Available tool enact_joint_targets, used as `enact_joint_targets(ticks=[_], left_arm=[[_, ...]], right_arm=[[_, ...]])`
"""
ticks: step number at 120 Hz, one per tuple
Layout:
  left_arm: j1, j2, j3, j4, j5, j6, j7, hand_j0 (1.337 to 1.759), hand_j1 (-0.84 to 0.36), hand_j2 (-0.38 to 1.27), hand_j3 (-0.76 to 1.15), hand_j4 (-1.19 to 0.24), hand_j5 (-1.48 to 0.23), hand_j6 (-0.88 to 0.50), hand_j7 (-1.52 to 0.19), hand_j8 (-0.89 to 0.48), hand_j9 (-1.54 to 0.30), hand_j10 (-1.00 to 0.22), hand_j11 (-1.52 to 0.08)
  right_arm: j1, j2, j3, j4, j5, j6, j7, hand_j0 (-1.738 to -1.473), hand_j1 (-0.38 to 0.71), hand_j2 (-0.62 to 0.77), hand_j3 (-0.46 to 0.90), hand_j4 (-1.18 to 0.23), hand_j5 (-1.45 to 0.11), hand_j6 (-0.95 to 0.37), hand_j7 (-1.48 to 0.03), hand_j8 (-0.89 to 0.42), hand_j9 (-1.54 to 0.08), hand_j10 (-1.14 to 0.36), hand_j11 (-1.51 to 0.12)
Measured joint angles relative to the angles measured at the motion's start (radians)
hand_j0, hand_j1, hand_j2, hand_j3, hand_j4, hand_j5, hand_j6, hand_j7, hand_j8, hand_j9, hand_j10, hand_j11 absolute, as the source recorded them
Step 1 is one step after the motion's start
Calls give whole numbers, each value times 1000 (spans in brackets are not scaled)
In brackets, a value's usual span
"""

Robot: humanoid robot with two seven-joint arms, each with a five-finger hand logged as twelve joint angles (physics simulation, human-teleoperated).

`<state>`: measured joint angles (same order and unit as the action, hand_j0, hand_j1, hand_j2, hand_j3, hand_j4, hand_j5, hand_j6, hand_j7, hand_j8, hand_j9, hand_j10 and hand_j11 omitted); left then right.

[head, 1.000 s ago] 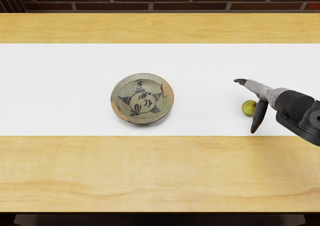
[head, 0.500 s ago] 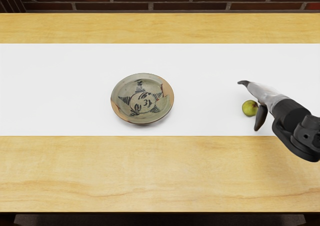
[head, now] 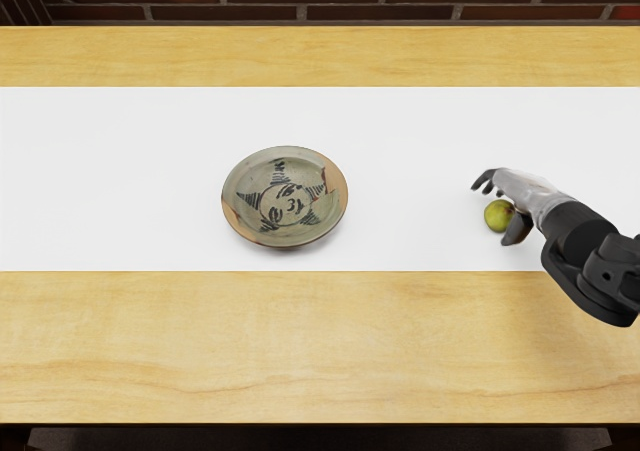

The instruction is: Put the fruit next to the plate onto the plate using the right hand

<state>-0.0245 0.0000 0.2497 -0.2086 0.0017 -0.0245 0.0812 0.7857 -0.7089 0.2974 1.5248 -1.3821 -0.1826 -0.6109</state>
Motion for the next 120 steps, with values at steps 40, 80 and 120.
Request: enact_joint_targets(ticks=[40, 80, 120], left_arm=[[0, 0, 0, 0, 0, 0, 0, 1658, 349, 0, 0, 0, 0, 0, 0, 0, 0, 0, 0], [0, 0, -1, 0, 0, 0, 0, 1658, 349, 0, 0, 0, 0, 0, 0, 0, 0, 0, 0], [0, 0, 0, 0, 0, 0, 0, 1658, 349, 0, 0, 0, 0, 0, 0, 0, 0, 0, 0]], right_arm=[[-2, 0, 0, -1, 2, 1, 0, -1655, 284, 25, 0, -559, -757, -484, -739, -350, -754, -495, -752], [-7, 14, 0, -19, -12, 2, -1, -1642, 286, 23, -1, -656, -835, -443, -840, -307, -860, -469, -871], [-5, 20, 9, -31, 8, 4, -1, -1640, 286, 107, 1, -705, -953, -451, -930, -314, -975, -475, -996]])
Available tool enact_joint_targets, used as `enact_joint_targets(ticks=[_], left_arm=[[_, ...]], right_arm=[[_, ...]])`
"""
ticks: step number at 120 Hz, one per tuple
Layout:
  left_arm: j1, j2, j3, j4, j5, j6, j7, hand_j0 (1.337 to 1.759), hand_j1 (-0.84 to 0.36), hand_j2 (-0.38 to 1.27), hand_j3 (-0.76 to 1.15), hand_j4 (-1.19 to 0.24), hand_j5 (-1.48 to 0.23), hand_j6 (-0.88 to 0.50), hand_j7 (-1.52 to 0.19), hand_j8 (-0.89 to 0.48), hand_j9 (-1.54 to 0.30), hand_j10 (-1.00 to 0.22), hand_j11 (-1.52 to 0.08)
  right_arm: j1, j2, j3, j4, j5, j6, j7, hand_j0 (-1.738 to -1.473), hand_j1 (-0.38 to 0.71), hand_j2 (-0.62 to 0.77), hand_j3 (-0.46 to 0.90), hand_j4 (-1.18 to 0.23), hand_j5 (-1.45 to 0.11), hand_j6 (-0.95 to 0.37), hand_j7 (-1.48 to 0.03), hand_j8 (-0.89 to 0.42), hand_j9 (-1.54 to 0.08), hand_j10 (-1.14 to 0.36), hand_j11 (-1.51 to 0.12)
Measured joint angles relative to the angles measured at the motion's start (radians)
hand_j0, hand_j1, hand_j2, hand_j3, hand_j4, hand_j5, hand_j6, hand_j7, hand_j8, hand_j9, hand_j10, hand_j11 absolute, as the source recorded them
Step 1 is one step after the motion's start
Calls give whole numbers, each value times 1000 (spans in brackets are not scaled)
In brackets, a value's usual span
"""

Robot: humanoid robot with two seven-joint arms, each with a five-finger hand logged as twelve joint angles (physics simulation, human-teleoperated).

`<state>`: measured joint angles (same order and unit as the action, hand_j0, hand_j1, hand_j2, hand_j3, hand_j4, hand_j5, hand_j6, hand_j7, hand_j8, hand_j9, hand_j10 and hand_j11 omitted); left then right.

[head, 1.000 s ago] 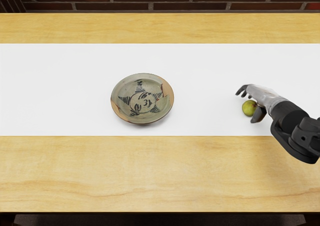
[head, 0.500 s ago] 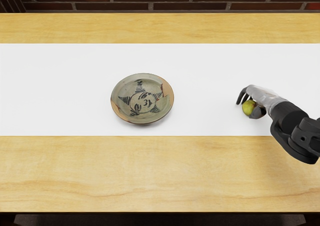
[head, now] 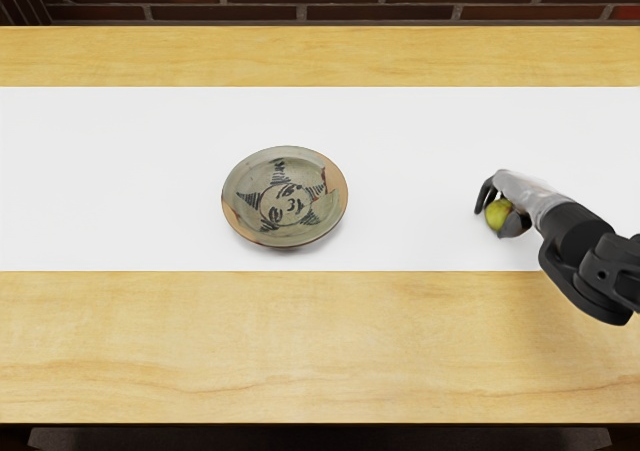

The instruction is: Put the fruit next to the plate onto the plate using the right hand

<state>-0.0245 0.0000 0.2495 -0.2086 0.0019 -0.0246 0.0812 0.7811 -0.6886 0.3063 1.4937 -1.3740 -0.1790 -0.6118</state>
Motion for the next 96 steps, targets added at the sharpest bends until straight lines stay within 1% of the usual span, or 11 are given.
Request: enact_joint_targets(ticks=[17, 21, 30, 42, 56, 59, 67, 74, 75, 85, 96], left_arm=[[0, 0, 0, 0, 0, 0, 0, 1658, 349, 0, 0, 0, 0, 0, 0, 0, 0, 0, 0], [0, 0, 0, 0, 0, 0, 0, 1658, 349, 0, 0, 0, 0, 0, 0, 0, 0, 0, 0], [0, 0, 0, 0, 0, 0, 0, 1658, 349, 0, 0, 0, 0, 0, 0, 0, 0, 0, 0], [0, 0, 0, 0, 0, 0, 0, 1658, 349, 0, 0, 0, 0, 0, 0, 0, 0, 0, 0], [0, 0, 0, 0, 0, 0, 0, 1658, 349, 0, 0, 0, 0, 0, 0, 0, 0, 0, 0], [0, 0, 0, 0, 0, 0, 0, 1658, 349, 0, 0, 0, 0, 0, 0, 0, 0, 0, 0], [0, 0, 0, 0, 0, 0, 0, 1658, 349, 0, 0, 0, 0, 0, 0, 0, 0, 0, 0], [0, 0, 0, 0, 0, 0, 0, 1658, 349, 0, 0, 0, 0, 0, 0, 0, 0, 0, 0], [0, 0, 0, 0, 0, 0, 0, 1658, 349, 0, 0, 0, 0, 0, 0, 0, 0, 0, 0], [0, 0, 0, 0, 0, 0, 0, 1658, 349, 0, 0, 0, 0, 0, 0, 0, 0, 0, 0], [0, 0, 0, 0, 0, 0, 0, 1658, 349, 0, 0, 0, 0, 0, 0, 0, 0, 0, 0]], right_arm=[[14, 2, 6, -1, 11, 5, 0, -1644, 318, 246, 0, -692, -1045, -471, -960, -308, -1026, -479, -1037], [20, 2, 8, -1, 12, 6, 0, -1645, 308, 234, 1, -698, -1046, -470, -965, -320, -1029, -482, -1038], [41, 3, 11, -1, 27, 9, 1, -1647, 283, 285, 0, -711, -1042, -524, -974, -368, -1030, -532, -1040], [73, 5, 12, -1, 43, 13, 1, -1649, 278, 330, 0, -715, -1051, -541, -981, -381, -1038, -547, -1043], [116, 13, 12, -1, 67, 22, 1, -1650, 282, 350, 0, -712, -1068, -544, -986, -375, -1049, -548, -1046], [126, 15, 12, -1, 74, 25, 1, -1650, 279, 320, 0, -713, -1069, -544, -987, -379, -1049, -547, -1046], [154, 23, 12, -1, 93, 35, 1, -1650, 276, 326, 0, -724, -1085, -541, -1001, -377, -1063, -546, -1057], [174, 33, 12, -1, 105, 44, 0, -1648, 248, 315, 1, -742, -1099, -552, -1021, -391, -1081, -552, -1079], [177, 35, 12, -1, 107, 45, 0, -1649, 255, 334, 1, -743, -1103, -550, -1023, -383, -1083, -551, -1082], [205, 50, 12, -1, 131, 57, 0, -1648, 235, 295, 1, -755, -1131, -550, -1044, -388, -1110, -546, -1113], [237, 68, 12, -1, 165, 76, 0, -1649, 237, 305, 2, -761, -1157, -542, -1058, -367, -1134, -531, -1143]])
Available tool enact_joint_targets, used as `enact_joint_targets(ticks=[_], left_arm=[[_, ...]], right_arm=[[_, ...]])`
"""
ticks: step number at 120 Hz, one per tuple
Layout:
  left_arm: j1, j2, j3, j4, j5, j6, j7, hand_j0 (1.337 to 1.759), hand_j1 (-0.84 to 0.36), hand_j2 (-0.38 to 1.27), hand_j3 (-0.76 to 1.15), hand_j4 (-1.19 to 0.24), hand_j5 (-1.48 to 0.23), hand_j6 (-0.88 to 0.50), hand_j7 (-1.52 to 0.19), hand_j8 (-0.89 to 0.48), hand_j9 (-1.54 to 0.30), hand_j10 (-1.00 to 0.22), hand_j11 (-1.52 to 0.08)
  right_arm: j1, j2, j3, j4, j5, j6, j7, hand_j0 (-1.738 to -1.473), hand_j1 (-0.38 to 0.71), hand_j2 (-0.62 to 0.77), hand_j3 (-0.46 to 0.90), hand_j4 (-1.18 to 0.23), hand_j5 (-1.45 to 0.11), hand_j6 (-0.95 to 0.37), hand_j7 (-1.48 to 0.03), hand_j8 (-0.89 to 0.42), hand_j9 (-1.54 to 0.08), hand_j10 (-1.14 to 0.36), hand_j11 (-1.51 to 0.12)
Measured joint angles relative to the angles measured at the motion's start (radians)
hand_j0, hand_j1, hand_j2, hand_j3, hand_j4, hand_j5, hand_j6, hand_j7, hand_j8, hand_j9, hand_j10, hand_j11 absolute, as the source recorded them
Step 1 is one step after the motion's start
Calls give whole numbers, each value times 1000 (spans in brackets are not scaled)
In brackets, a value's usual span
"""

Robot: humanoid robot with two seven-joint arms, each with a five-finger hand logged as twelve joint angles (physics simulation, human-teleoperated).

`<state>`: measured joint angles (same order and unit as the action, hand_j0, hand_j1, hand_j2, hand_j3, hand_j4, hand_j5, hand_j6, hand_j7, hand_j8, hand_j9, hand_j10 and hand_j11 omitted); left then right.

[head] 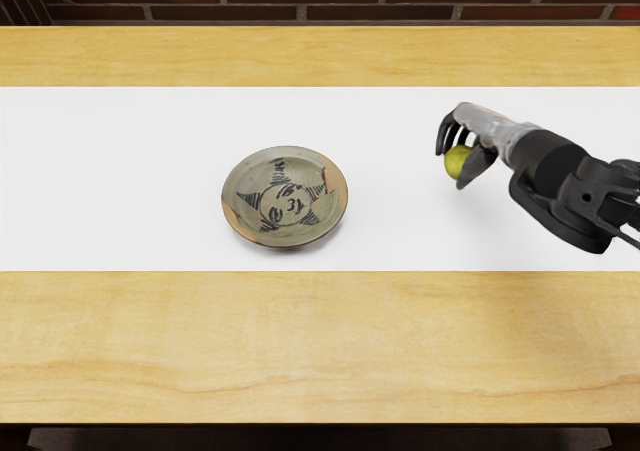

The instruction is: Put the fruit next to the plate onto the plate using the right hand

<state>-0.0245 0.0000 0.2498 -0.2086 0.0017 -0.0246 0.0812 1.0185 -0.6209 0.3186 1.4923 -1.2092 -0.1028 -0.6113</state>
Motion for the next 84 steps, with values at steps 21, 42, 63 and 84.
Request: enact_joint_targets(ticks=[21, 42, 63, 84], left_arm=[[0, 0, 0, 0, 0, 0, 0, 1658, 349, 0, 0, 0, 0, 0, 0, 0, 0, 0, 0], [0, 0, 0, 0, 0, 0, 0, 1658, 349, 0, 0, 0, 0, 0, 0, 0, 0, 0, 0], [0, 0, 0, 0, 0, 0, 0, 1658, 349, 0, 0, 0, 0, 0, 0, 0, 0, 0, 0], [0, 0, 0, 0, 0, 0, 0, 1658, 349, 0, 0, 0, 0, 0, 0, 0, 0, 0, 0]], right_arm=[[36, 45, 0, -6, 27, 18, 0, -1648, 218, 280, 1, -768, -1182, -551, -1073, -369, -1153, -535, -1163], [57, 102, 1, -21, 43, 31, 0, -1648, 205, 244, 2, -773, -1200, -547, -1083, -367, -1163, -530, -1170], [73, 181, 0, -51, 53, 35, 0, -1648, 194, 247, 1, -789, -1217, -542, -1101, -365, -1186, -521, -1199], [90, 266, 0, -90, 56, 37, 0, -1649, 203, 250, 0, -794, -1233, -536, -1110, -346, -1194, -506, -1209]])
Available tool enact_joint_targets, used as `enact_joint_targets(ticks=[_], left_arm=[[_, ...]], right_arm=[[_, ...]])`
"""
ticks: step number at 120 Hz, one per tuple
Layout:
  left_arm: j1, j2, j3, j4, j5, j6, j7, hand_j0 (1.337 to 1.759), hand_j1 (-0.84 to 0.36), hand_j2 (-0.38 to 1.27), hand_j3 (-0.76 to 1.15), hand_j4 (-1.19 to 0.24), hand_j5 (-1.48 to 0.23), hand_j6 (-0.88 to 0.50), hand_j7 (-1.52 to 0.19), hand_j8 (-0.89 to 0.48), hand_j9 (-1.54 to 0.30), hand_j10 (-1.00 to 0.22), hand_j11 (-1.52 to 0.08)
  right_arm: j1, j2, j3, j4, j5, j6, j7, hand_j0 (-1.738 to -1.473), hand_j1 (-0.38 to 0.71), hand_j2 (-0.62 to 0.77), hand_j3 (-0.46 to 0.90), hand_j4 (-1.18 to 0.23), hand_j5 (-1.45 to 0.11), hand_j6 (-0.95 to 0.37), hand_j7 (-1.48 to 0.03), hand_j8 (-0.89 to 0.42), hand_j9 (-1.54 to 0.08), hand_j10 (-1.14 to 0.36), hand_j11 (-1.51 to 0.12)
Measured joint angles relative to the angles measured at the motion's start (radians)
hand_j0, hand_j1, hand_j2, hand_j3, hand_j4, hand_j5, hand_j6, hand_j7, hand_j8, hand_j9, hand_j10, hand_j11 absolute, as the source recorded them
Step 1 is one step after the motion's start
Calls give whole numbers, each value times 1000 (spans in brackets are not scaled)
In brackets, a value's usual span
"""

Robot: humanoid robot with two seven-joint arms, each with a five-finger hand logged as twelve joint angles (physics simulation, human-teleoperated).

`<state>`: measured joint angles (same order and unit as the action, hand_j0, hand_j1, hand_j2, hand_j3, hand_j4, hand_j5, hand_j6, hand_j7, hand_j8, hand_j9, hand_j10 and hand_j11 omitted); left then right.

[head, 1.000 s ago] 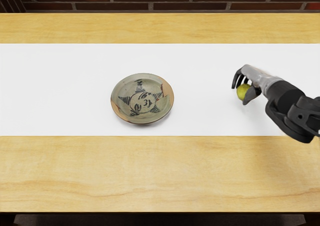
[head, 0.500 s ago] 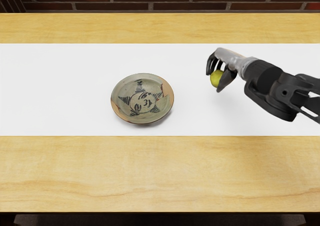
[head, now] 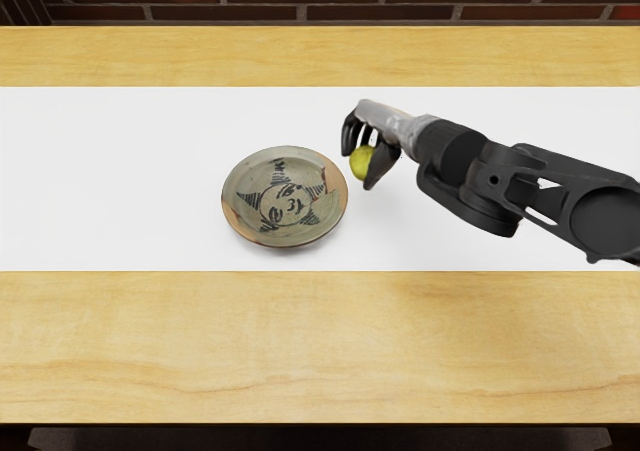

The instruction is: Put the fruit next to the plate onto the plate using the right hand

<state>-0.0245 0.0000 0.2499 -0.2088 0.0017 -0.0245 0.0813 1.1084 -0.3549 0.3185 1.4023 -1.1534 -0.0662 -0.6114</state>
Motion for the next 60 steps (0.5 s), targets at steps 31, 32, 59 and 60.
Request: enact_joint_targets(ticks=[31, 32, 59, 60], left_arm=[[0, 0, 0, 0, 0, 0, 0, 1658, 349, 0, 0, 0, 0, 0, 0, 0, 0, 0, 0], [0, 0, 0, 0, 0, 0, 0, 1658, 349, 0, 0, 0, 0, 0, 0, 0, 0, 0, 0], [0, 0, 0, 0, 0, 0, 0, 1658, 349, 0, 0, 0, 0, 0, 0, 0, 0, 0, 0], [0, 0, 0, 0, 0, 0, 0, 1658, 349, 0, 0, 0, 0, 0, 0, 0, 0, 0, 0]], right_arm=[[17, 101, -7, -58, -1, 1, -1, -1650, 268, 414, 1, -804, -1237, -518, -1118, -353, -1196, -490, -1191], [18, 105, -7, -60, -1, 1, -1, -1650, 269, 413, 1, -805, -1236, -517, -1119, -352, -1196, -489, -1192], [20, 200, -15, -137, -4, 2, -1, -1649, 289, 436, 1, -816, -1238, -500, -1128, -326, -1213, -470, -1205], [20, 204, -16, -140, -4, 2, -1, -1649, 291, 443, 1, -816, -1239, -499, -1128, -325, -1214, -470, -1205]])
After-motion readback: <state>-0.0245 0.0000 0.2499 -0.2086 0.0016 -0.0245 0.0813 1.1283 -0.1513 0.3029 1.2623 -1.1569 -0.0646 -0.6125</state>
